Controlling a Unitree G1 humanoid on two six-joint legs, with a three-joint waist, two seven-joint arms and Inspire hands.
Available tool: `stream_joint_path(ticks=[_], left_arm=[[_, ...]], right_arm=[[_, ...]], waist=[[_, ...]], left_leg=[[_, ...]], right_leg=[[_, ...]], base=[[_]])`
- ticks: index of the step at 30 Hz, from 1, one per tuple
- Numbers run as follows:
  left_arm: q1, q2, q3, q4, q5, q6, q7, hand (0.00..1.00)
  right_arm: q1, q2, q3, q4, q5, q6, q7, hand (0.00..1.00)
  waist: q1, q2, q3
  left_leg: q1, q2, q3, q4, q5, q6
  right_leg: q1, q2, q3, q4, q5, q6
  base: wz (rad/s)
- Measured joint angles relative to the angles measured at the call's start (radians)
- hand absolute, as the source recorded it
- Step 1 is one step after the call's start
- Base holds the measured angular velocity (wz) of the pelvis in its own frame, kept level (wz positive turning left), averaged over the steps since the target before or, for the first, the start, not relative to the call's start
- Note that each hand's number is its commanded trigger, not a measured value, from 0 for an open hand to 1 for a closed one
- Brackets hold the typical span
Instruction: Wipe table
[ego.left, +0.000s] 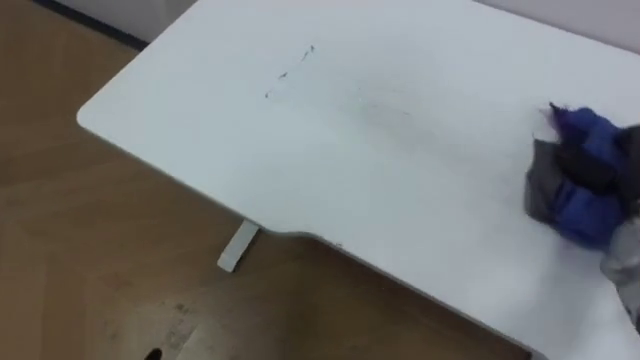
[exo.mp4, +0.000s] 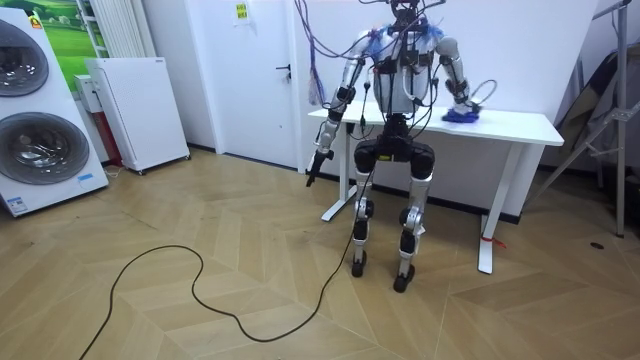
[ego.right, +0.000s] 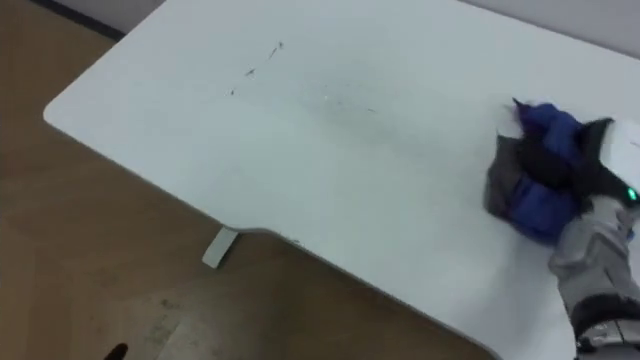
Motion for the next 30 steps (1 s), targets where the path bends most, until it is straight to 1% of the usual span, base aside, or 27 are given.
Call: stream_joint_path(ticks=[1,2,3,4,6,7,9,11,12,13,14,15,16,17,18,19,20,21,22,23,24,25,26,27,28,29,30], left_arm=[[0.017,0.0,0.012,-0.017,0.0,-0.003,0.011,0.0],[0.025,0.0,0.018,-0.018,-0.001,-0.004,0.016,0.0],[0.029,0.0,0.02,-0.018,-0.001,-0.003,0.016,0.0],[0.031,0.0,0.02,-0.017,-0.001,-0.003,0.016,0.0],[0.03,0.0,0.02,-0.016,-0.001,-0.002,0.024,0.0],[0.026,-0.001,0.019,-0.016,0.0,-0.002,0.031,0.0],[0.015,-0.004,0.019,-0.018,0.0,-0.002,0.035,0.0],[0.013,-0.007,0.002,-0.03,-0.003,-0.002,0.037,0.0],[0.013,-0.008,-0.006,-0.031,-0.005,-0.002,0.037,0.0],[0.007,-0.01,-0.019,-0.028,-0.01,-0.002,0.035,0.0],[-0.004,-0.014,-0.027,-0.025,-0.007,-0.002,0.032,0.0],[-0.006,-0.018,-0.027,-0.025,-0.003,-0.002,0.031,0.0],[-0.01,-0.026,-0.028,-0.022,0.001,-0.003,0.029,0.0],[-0.022,-0.036,-0.029,-0.008,0.001,-0.001,0.024,0.0],[-0.026,-0.04,-0.032,-0.007,0.001,-0.001,0.022,0.0],[-0.029,-0.04,-0.046,-0.006,0.001,-0.003,0.018,0.0],[-0.03,-0.04,-0.051,-0.006,0.001,-0.003,0.014,0.0],[-0.037,-0.04,-0.063,-0.006,0.001,-0.002,0.01,0.0],[-0.052,-0.041,-0.073,-0.006,0.001,-0.002,0.003,0.0],[-0.062,-0.045,-0.074,-0.002,0.004,-0.003,-0.001,0.0],[-0.066,-0.046,-0.075,0.005,0.003,-0.002,-0.002,0.0],[-0.071,-0.049,-0.076,0.025,-0.001,0.001,-0.005,0.0],[-0.066,-0.05,-0.084,0.033,-0.003,0.005,-0.006,0.0],[-0.061,-0.05,-0.087,0.032,-0.004,0.005,-0.006,0.0],[-0.046,-0.05,-0.093,0.033,-0.01,0.005,-0.006,0.0],[-0.034,-0.05,-0.092,0.033,-0.009,0.005,-0.006,0.0],[-0.03,-0.051,-0.092,0.033,-0.009,0.005,-0.006,0.0]], right_arm=[[0.034,-0.007,-0.032,0.018,0.017,0.0,-0.006,1.0],[0.071,-0.017,-0.058,0.024,0.039,0.001,-0.007,1.0],[0.088,-0.022,-0.067,0.024,0.052,0.002,-0.007,1.0],[0.109,-0.034,-0.077,0.024,0.072,0.002,-0.007,1.0],[0.123,-0.04,-0.086,0.022,0.081,0.002,-0.008,1.0],[0.116,-0.04,-0.086,0.016,0.082,0.006,-0.008,1.0],[0.1,-0.04,-0.079,0.012,0.081,0.026,-0.008,1.0],[0.063,-0.036,-0.056,0.007,0.081,0.064,-0.011,1.0],[0.048,-0.034,-0.047,0.006,0.078,0.075,-0.016,1.0],[0.019,-0.033,-0.026,0.006,0.068,0.102,-0.026,1.0],[-0.015,-0.033,-0.01,0.002,0.055,0.132,-0.03,1.0],[-0.041,-0.032,0.006,0.002,0.048,0.145,-0.028,1.0],[-0.103,-0.026,0.039,0.0,0.011,0.164,-0.026,1.0],[-0.176,-0.02,0.096,-0.003,-0.034,0.177,-0.022,1.0],[-0.208,-0.008,0.125,-0.014,-0.059,0.18,-0.015,1.0],[-0.26,0.01,0.198,-0.048,-0.106,0.185,0.0,1.0],[-0.281,0.024,0.235,-0.06,-0.125,0.185,0.008,1.0],[-0.325,0.055,0.304,-0.074,-0.167,0.183,0.021,1.0],[-0.356,0.077,0.335,-0.1,-0.213,0.175,0.045,1.0],[-0.372,0.095,0.351,-0.133,-0.247,0.167,0.073,1.0],[-0.378,0.105,0.358,-0.145,-0.268,0.164,0.085,1.0],[-0.388,0.132,0.359,-0.144,-0.298,0.155,0.1,1.0],[-0.382,0.155,0.359,-0.141,-0.301,0.153,0.115,1.0],[-0.378,0.163,0.359,-0.141,-0.304,0.153,0.119,1.0],[-0.365,0.165,0.359,-0.14,-0.304,0.151,0.122,1.0],[-0.341,0.159,0.35,-0.143,-0.302,0.152,0.117,1.0],[-0.326,0.158,0.342,-0.144,-0.302,0.151,0.114,1.0]], waist=[[-0.016,0.0,-0.0045],[-0.024,0.003,-0.006],[-0.03,0.007,-0.0083],[-0.047,0.016,-0.0093],[-0.068,0.022,-0.0087],[-0.071,0.025,-0.0071],[-0.067,0.029,-0.0043],[-0.063,0.035,0.001],[-0.059,0.037,0.0034],[-0.055,0.04,0.0076],[-0.034,0.04,0.0135],[-0.022,0.036,0.0176],[0.007,0.038,0.0261],[0.025,0.047,0.0328],[0.032,0.052,0.0361],[0.054,0.058,0.0401],[0.063,0.061,0.0403],[0.082,0.061,0.04],[0.108,0.055,0.0437],[0.143,0.049,0.0469],[0.156,0.046,0.0482],[0.173,0.042,0.05],[0.181,0.042,0.0503],[0.183,0.041,0.0504],[0.191,0.041,0.051],[0.196,0.041,0.0517],[0.198,0.042,0.0521]], left_leg=[[0.009,0.001,0.007,0.0,-0.002,0.001],[0.021,0.002,0.015,0.0,-0.004,0.002],[0.022,0.003,0.016,0.004,-0.006,0.003],[0.018,0.006,0.016,0.012,-0.012,0.003],[0.018,0.008,0.023,0.013,-0.012,0.003],[0.02,0.009,0.025,0.011,-0.012,0.003],[0.025,0.014,0.038,0.01,-0.011,0.003],[0.03,0.017,0.047,0.009,-0.011,0.003],[0.031,0.019,0.05,0.009,-0.011,0.003],[0.029,0.021,0.055,0.008,-0.011,0.003],[0.027,0.023,0.063,0.008,-0.011,0.003],[0.027,0.023,0.065,0.006,-0.011,0.003],[0.012,0.024,0.066,0.007,-0.011,0.002],[-0.003,0.026,0.056,0.01,-0.011,-0.002],[-0.007,0.027,0.053,0.009,-0.009,-0.003],[-0.012,0.027,0.041,0.009,-0.008,-0.005],[-0.013,0.026,0.036,0.009,-0.008,-0.007],[-0.012,0.025,0.027,0.009,-0.004,-0.012],[-0.018,0.024,0.025,0.008,-0.003,-0.014],[-0.024,0.02,0.019,0.011,-0.003,-0.015],[-0.025,0.018,0.019,0.013,-0.003,-0.015],[-0.02,0.007,0.017,0.022,-0.003,-0.015],[-0.014,0.003,0.016,0.04,-0.004,-0.014],[-0.009,-0.001,0.016,0.048,-0.005,-0.013],[0.005,-0.006,0.02,0.053,-0.011,-0.004],[0.012,-0.01,0.023,0.068,-0.022,0.002],[0.016,-0.01,0.026,0.079,-0.031,0.006]], right_leg=[[0.007,0.0,0.005,-0.001,0.001,0.001],[0.016,0.0,0.014,-0.002,0.002,0.002],[0.019,0.001,0.016,-0.003,0.002,0.003],[0.02,0.005,0.021,-0.004,0.004,0.003],[0.018,0.006,0.026,-0.006,0.006,0.002],[0.018,0.005,0.026,-0.005,0.008,0.001],[0.016,0.007,0.035,-0.005,0.012,0.0],[0.014,0.01,0.05,-0.003,0.015,0.0],[0.012,0.01,0.053,-0.004,0.017,-0.001],[0.005,0.01,0.054,-0.002,0.019,-0.002],[-0.011,0.01,0.067,0.009,0.02,-0.004],[-0.022,0.011,0.077,0.016,0.021,-0.005],[-0.042,0.01,0.079,0.033,0.026,-0.008],[-0.058,0.014,0.075,0.029,0.041,-0.012],[-0.066,0.016,0.076,0.028,0.046,-0.014],[-0.077,0.018,0.072,0.029,0.049,-0.017],[-0.077,0.018,0.066,0.03,0.049,-0.018],[-0.079,0.015,0.049,0.033,0.045,-0.022],[-0.095,0.011,0.048,0.052,0.033,-0.026],[-0.11,0.002,0.041,0.077,0.018,-0.028],[-0.117,-0.01,0.035,0.096,0.007,-0.028],[-0.127,-0.03,0.022,0.141,-0.015,-0.025],[-0.129,-0.051,0.019,0.185,-0.031,-0.016],[-0.13,-0.063,0.012,0.211,-0.037,-0.013],[-0.136,-0.084,-0.005,0.263,-0.043,-0.007],[-0.141,-0.103,-0.017,0.307,-0.048,0.001],[-0.141,-0.111,-0.023,0.323,-0.05,0.006]], base=[[-0.21],[-0.19],[-0.15],[-0.09],[-0.13],[-0.2],[-0.18],[-0.17],[-0.22],[-0.33],[-0.39],[-0.66],[-0.74],[-0.65],[-0.4],[-0.15],[0.0],[0.15],[0.24],[0.21],[0.32],[0.44],[0.45],[0.34],[0.14],[0.04],[-0.17]])
